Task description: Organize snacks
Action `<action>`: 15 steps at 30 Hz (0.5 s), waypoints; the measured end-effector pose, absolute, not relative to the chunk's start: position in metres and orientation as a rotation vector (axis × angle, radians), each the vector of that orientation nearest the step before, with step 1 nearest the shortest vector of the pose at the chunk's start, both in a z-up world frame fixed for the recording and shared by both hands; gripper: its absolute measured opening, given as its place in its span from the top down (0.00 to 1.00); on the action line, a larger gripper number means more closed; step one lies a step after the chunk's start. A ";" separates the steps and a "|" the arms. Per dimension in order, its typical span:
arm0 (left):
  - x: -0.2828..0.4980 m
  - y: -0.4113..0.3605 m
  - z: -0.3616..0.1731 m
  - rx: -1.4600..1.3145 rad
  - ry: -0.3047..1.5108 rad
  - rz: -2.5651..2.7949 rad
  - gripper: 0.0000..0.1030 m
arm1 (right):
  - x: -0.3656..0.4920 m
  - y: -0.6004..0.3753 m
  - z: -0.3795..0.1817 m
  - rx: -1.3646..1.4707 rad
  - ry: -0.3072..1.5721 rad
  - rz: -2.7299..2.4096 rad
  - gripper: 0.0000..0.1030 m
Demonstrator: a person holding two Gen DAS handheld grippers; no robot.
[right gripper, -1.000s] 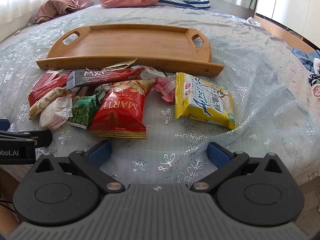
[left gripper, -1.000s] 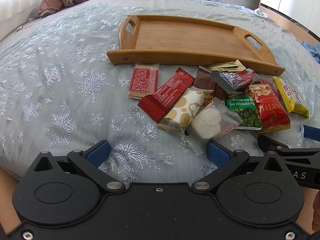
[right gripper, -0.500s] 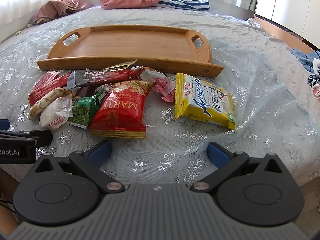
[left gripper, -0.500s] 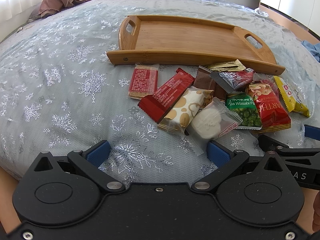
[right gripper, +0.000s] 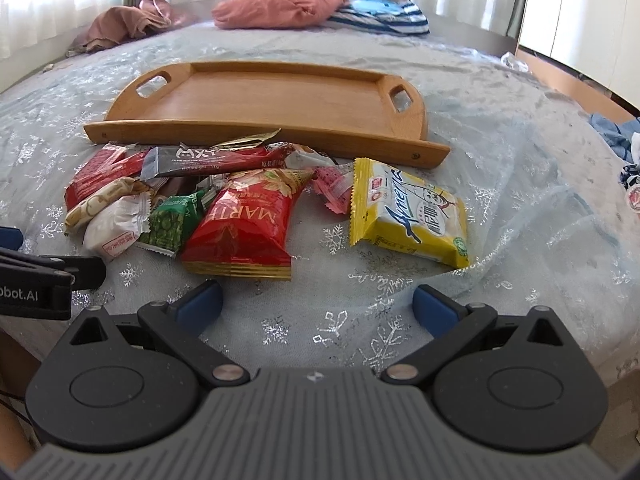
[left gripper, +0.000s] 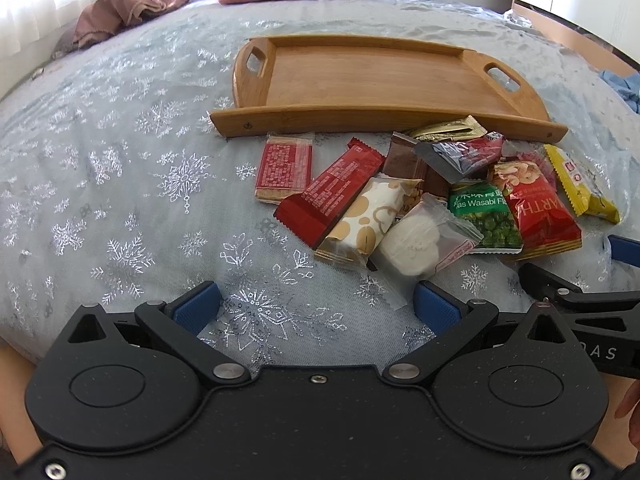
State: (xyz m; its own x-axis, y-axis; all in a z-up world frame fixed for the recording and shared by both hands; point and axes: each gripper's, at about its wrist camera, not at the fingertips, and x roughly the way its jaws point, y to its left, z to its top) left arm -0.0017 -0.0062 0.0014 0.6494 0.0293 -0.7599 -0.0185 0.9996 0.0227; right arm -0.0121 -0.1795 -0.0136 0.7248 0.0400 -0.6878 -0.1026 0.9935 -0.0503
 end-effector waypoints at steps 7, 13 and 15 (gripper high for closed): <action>0.001 -0.003 0.002 -0.015 0.876 0.026 0.00 | -0.015 -0.178 -0.016 -0.084 0.739 0.072 0.00; -0.010 0.003 0.019 -0.078 0.853 -0.037 0.20 | -0.030 -0.186 -0.004 -0.018 0.692 0.124 0.04; -0.016 0.002 0.026 -0.085 0.820 -0.064 0.28 | -0.038 -0.186 0.001 -0.022 0.652 0.134 0.10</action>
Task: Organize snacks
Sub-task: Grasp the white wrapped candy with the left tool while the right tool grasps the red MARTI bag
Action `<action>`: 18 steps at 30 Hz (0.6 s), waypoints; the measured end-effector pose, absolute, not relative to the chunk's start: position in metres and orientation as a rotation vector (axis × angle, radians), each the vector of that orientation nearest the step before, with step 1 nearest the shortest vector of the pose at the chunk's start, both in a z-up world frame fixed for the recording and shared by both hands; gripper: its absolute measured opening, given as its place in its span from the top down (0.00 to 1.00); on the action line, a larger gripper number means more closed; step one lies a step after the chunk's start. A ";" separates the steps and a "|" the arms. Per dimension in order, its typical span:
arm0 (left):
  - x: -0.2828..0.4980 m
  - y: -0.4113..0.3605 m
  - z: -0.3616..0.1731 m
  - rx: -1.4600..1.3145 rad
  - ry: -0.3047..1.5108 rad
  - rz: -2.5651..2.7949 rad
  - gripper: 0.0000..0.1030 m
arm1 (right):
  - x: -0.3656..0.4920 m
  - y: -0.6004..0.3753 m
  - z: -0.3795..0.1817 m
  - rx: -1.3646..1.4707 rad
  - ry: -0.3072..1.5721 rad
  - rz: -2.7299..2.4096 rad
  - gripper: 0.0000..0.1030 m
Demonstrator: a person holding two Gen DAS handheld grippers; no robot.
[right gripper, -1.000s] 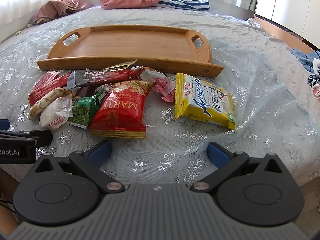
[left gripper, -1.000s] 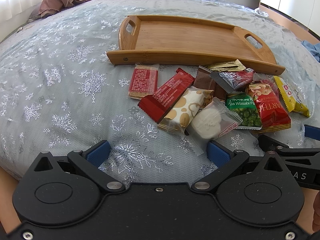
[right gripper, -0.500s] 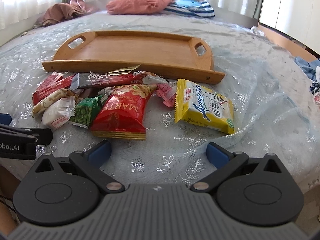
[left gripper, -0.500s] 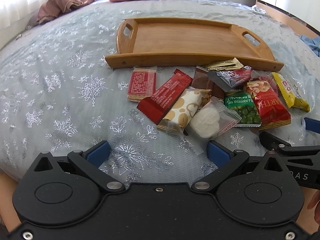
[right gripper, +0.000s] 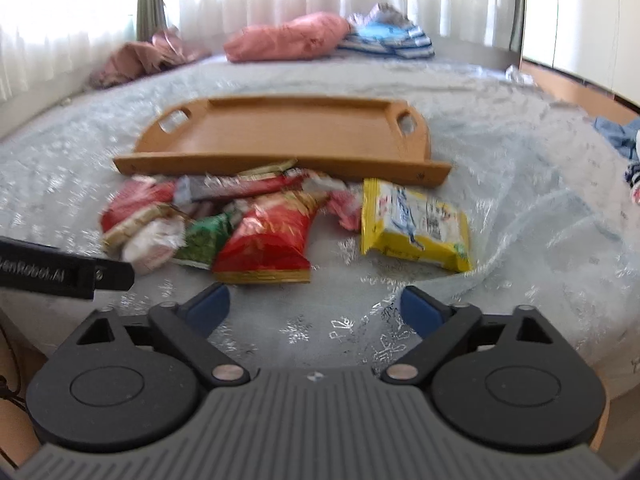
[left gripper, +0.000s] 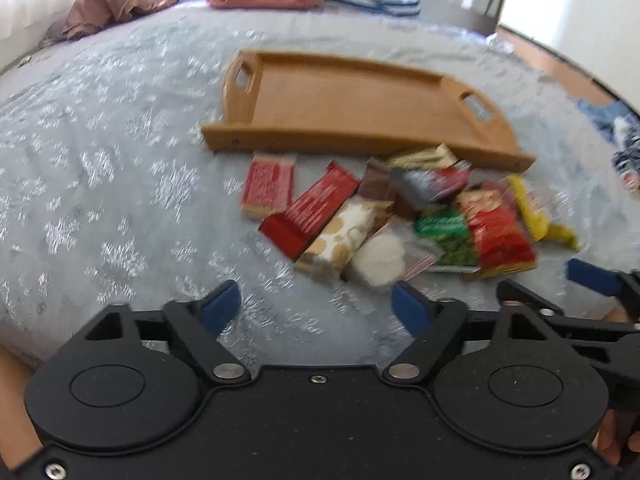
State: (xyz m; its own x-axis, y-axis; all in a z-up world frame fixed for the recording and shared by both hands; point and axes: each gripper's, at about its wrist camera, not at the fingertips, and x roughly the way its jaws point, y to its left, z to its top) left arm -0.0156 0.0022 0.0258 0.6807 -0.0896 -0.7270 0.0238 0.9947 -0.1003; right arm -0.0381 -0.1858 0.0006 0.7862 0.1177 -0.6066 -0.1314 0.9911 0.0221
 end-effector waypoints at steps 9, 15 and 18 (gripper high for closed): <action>-0.030 -0.012 0.036 -0.036 0.778 -0.158 0.66 | -0.032 -0.169 0.010 -0.109 0.578 0.148 0.40; -0.027 -0.011 0.035 -0.046 0.785 -0.177 0.72 | -0.022 -0.155 0.014 -0.120 0.555 0.183 0.36; -0.024 -0.012 0.034 -0.041 0.785 -0.185 0.72 | -0.008 -0.152 0.009 -0.118 0.575 0.188 0.36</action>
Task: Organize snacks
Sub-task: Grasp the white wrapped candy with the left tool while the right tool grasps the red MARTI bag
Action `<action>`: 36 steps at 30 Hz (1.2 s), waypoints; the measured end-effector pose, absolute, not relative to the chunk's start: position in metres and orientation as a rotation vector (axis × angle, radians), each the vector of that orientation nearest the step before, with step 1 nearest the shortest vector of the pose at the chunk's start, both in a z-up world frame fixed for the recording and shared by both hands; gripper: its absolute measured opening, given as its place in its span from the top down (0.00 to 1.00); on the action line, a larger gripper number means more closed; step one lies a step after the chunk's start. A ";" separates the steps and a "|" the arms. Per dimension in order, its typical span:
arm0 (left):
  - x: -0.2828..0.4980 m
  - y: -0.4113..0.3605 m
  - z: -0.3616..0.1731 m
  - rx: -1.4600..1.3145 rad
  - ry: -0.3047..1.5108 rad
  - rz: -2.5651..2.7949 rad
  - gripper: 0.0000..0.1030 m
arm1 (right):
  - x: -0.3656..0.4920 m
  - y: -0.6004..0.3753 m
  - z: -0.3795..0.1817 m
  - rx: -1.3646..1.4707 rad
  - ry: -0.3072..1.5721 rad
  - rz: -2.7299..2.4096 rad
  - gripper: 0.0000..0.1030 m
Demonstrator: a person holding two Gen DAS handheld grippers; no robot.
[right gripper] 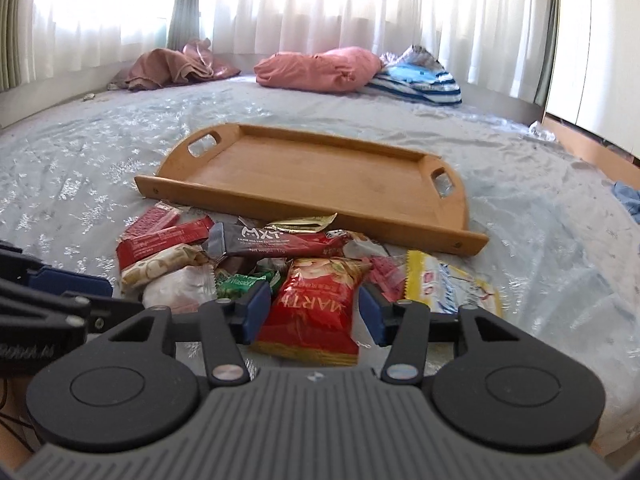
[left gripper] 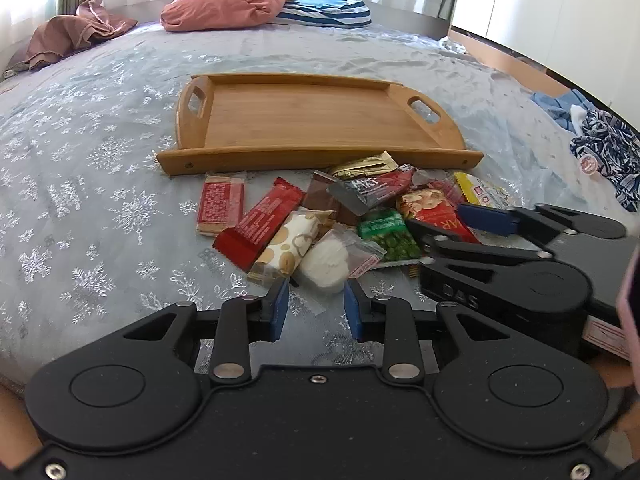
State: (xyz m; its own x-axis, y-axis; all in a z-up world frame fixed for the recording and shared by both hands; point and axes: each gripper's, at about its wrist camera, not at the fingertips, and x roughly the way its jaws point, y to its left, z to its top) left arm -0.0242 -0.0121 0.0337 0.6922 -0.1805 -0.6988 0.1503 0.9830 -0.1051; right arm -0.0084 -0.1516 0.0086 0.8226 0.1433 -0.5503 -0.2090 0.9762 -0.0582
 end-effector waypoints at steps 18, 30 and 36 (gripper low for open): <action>0.001 -0.034 0.018 0.036 0.769 -0.219 0.58 | -0.021 -0.188 0.008 0.002 0.604 0.160 0.53; -0.008 -0.025 0.042 0.006 0.721 -0.197 0.78 | -0.024 -0.185 0.013 0.023 0.576 0.173 0.55; -0.004 -0.025 0.036 0.022 0.727 -0.190 0.77 | -0.026 -0.187 0.020 0.027 0.559 0.167 0.55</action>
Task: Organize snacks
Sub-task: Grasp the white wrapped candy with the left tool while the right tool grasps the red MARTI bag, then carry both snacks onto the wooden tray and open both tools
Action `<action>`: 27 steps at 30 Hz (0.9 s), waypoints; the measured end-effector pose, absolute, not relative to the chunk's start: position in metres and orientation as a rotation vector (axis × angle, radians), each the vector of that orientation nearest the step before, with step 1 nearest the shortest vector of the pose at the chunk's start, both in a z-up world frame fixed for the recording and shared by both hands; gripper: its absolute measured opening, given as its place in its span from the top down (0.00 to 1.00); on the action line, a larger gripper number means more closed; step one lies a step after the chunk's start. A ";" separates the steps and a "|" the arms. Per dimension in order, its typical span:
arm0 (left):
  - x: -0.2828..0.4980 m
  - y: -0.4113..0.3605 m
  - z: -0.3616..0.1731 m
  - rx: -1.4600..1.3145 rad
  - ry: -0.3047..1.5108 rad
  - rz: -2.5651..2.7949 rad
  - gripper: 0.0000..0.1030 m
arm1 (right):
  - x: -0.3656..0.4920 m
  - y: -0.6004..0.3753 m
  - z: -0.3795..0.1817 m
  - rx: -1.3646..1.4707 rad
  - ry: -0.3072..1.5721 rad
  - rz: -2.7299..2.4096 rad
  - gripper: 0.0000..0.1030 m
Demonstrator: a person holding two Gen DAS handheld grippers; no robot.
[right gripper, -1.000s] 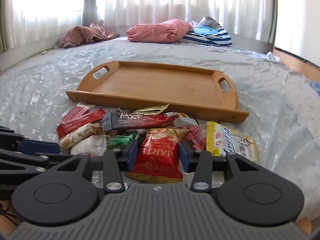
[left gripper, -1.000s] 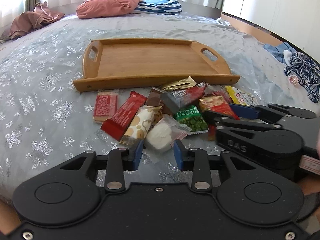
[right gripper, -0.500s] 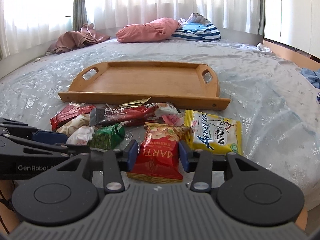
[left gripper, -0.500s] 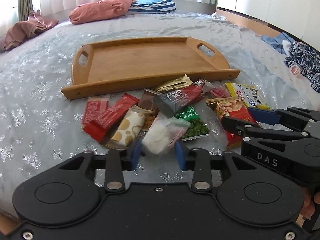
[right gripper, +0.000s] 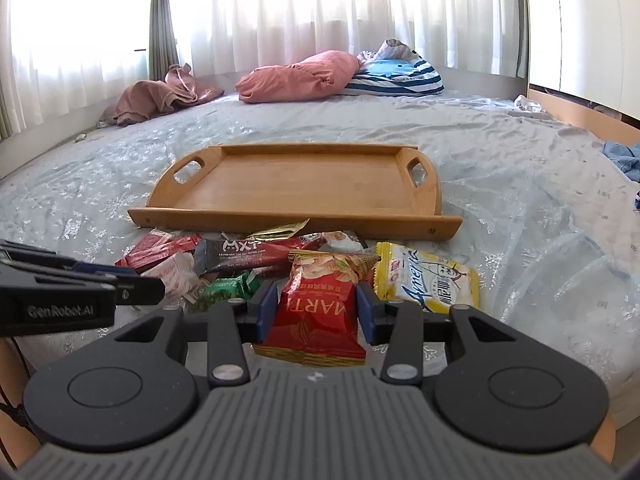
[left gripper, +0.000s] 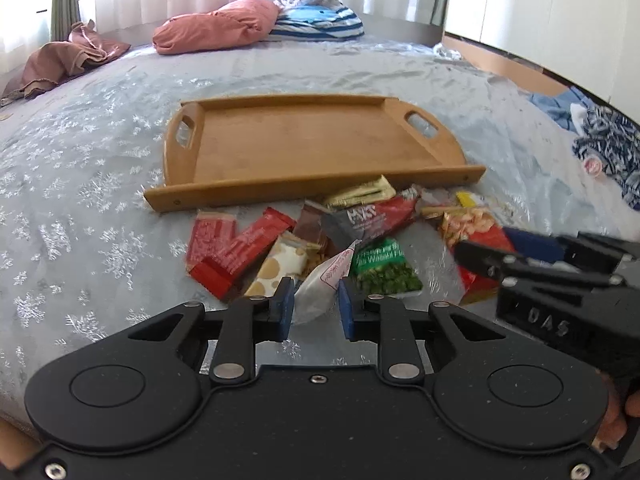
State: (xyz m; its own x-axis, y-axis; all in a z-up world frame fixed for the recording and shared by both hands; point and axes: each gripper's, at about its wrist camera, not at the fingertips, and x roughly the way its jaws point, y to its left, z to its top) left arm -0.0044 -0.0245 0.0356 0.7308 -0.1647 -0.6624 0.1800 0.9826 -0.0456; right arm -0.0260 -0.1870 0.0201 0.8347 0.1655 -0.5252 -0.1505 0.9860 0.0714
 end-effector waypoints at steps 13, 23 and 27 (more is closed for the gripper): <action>-0.003 -0.038 0.030 0.069 0.730 -0.207 0.69 | -0.030 -0.190 0.023 0.035 0.556 0.166 0.54; 0.007 -0.021 0.066 0.000 0.668 -0.203 0.70 | -0.019 -0.198 0.040 0.060 0.514 0.157 0.54; 0.024 -0.012 0.080 -0.021 0.649 -0.188 0.70 | -0.004 -0.204 0.048 0.059 0.510 0.150 0.54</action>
